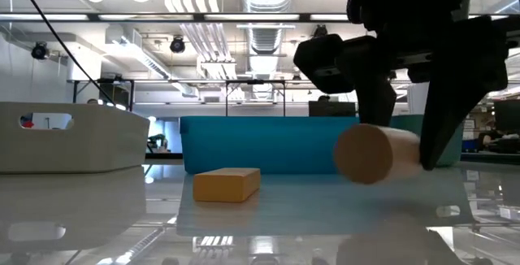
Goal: Sort & place blocks by color
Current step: Put the brown game block into the gray bin
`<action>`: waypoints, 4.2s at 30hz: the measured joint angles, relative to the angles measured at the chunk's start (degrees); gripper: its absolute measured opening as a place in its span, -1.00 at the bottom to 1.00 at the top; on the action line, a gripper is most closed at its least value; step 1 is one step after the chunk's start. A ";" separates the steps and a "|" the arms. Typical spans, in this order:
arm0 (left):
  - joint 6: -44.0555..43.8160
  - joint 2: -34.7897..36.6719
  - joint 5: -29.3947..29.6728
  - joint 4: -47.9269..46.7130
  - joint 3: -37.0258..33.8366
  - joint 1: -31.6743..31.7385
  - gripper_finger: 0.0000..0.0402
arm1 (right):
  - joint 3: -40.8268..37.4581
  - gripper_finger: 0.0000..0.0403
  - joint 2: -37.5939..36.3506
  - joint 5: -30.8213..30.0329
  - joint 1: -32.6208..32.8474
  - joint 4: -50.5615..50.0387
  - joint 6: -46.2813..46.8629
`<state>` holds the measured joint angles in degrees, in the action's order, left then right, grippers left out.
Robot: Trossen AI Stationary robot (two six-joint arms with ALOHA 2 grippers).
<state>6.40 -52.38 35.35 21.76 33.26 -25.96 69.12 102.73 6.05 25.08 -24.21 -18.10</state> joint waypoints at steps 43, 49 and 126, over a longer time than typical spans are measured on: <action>0.00 0.00 0.00 0.09 -0.05 -0.02 0.15 | -19.33 -0.42 -24.40 -10.61 0.01 19.56 9.18; 0.00 0.00 0.00 0.07 -0.05 -0.02 0.15 | -26.35 -0.42 -29.43 -12.80 -0.21 31.03 7.58; 3.00 -7.30 -0.54 11.24 0.88 -0.02 0.15 | -36.52 -0.42 -10.73 -18.19 -8.26 114.23 8.32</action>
<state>9.40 -59.68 34.81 33.00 34.13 -25.98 32.60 92.01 -12.14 16.82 90.02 -9.78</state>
